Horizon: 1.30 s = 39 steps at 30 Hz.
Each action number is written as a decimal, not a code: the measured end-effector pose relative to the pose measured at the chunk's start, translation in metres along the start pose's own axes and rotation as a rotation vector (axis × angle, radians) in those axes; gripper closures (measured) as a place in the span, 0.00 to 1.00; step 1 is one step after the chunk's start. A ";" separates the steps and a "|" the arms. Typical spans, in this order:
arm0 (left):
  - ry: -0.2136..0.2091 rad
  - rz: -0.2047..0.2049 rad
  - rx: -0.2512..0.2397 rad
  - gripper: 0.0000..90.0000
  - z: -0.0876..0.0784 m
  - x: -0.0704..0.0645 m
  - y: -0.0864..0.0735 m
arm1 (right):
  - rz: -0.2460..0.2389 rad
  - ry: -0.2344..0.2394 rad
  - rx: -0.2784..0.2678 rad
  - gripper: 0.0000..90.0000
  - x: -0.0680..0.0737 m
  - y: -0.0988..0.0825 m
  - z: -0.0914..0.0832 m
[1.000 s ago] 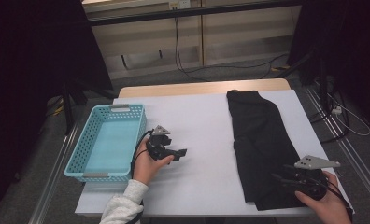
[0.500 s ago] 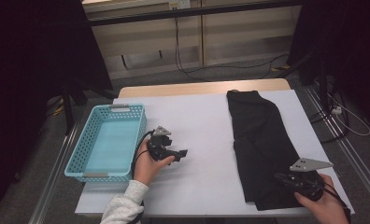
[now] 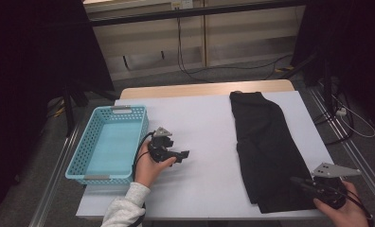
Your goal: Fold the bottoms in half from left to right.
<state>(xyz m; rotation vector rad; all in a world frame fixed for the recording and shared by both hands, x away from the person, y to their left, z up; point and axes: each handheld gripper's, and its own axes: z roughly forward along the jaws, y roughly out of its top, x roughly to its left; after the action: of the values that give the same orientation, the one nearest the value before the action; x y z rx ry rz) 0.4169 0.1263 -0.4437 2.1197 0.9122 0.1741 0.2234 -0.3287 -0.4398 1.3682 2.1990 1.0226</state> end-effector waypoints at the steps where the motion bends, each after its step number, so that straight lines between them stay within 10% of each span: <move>1: 0.000 -0.001 0.001 0.18 0.000 0.000 0.000 | 0.000 -0.002 0.002 1.00 0.000 -0.002 -0.002; 14: 0.006 -0.012 0.007 0.18 0.003 -0.001 -0.001 | 0.049 -0.065 -0.065 0.81 -0.014 -0.013 -0.031; 21: 0.007 0.001 0.013 0.18 0.003 -0.001 0.000 | 0.099 -0.101 -0.032 0.75 -0.021 -0.006 -0.011; 39: 0.015 0.003 0.011 0.18 0.002 -0.001 -0.001 | 0.134 -0.110 0.037 1.00 -0.029 -0.002 0.006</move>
<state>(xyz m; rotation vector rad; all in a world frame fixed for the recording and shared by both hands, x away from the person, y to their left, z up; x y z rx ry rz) 0.4164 0.1250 -0.4455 2.1326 0.9211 0.1870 0.2392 -0.3524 -0.4473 1.5671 2.0798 0.9321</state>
